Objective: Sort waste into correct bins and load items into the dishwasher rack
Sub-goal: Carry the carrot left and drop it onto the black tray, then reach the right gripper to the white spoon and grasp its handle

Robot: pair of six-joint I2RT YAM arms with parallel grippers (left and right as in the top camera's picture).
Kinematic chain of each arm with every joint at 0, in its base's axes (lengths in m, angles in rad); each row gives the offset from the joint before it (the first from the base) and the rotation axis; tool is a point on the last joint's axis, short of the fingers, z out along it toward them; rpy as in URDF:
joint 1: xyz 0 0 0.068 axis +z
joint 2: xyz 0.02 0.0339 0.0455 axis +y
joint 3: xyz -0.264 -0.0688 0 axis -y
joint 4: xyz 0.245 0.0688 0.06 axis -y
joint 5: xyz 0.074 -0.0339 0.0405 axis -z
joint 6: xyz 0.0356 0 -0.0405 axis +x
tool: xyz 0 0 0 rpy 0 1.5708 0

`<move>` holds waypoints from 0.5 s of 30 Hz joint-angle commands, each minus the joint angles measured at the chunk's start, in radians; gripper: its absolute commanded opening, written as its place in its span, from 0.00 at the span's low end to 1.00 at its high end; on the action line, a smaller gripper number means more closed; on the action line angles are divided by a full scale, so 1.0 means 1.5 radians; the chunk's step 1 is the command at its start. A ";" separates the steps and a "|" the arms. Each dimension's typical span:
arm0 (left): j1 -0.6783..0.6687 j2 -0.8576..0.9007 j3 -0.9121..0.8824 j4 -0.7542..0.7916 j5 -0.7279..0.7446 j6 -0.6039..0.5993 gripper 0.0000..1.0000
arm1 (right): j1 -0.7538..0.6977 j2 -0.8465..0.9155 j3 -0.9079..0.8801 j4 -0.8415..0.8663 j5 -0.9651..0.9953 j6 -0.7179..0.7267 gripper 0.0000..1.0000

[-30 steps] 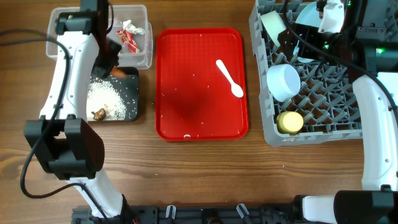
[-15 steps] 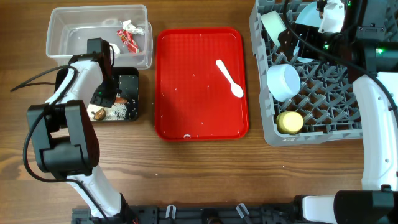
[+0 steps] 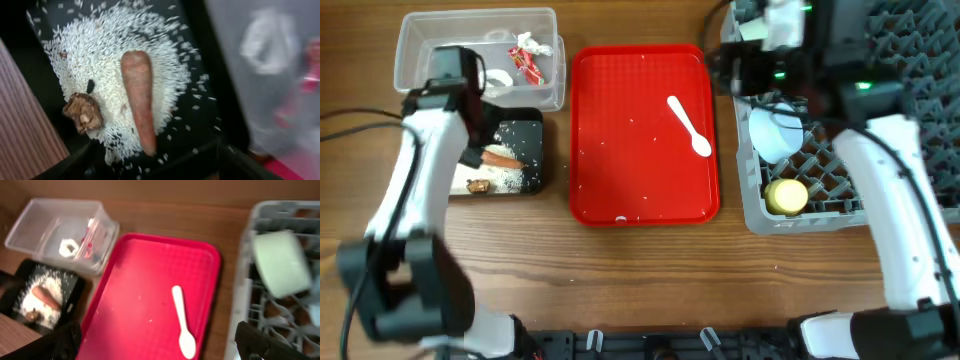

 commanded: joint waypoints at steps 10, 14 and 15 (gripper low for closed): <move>-0.016 -0.135 -0.002 -0.008 0.028 0.091 1.00 | 0.065 0.280 0.002 -0.051 0.068 -0.013 0.75; -0.016 -0.135 -0.002 -0.008 0.028 0.091 1.00 | 0.065 0.315 0.002 -0.031 0.069 -0.023 0.67; -0.016 -0.135 -0.002 -0.008 0.028 0.091 1.00 | 0.065 0.318 0.002 -0.022 0.069 -0.044 0.65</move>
